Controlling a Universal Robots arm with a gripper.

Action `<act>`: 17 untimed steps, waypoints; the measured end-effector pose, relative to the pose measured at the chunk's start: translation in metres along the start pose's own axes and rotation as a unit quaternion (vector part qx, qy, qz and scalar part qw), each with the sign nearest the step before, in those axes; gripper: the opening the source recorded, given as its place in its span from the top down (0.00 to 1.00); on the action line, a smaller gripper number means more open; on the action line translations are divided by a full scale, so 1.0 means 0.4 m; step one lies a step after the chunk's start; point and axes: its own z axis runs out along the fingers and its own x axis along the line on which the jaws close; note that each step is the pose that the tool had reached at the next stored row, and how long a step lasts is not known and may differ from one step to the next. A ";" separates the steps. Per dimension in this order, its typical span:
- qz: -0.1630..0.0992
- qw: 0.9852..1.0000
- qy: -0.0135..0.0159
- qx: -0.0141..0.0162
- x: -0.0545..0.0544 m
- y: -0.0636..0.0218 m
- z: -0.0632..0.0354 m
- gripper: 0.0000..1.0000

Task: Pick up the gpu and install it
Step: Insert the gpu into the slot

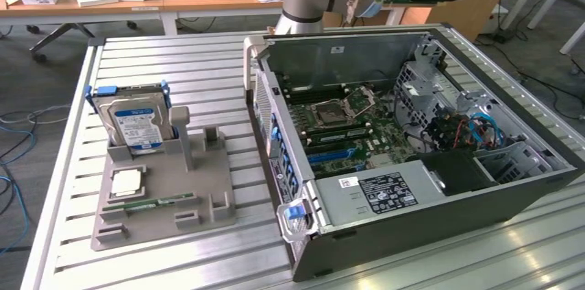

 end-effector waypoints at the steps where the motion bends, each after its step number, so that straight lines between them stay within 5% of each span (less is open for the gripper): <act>1: 0.000 1.000 -0.002 0.000 0.000 0.000 0.003 0.74; 8: 0.000 1.000 -0.031 0.000 0.000 0.000 0.015 0.74; 17: 0.000 1.000 -0.031 0.000 0.001 0.001 0.049 0.74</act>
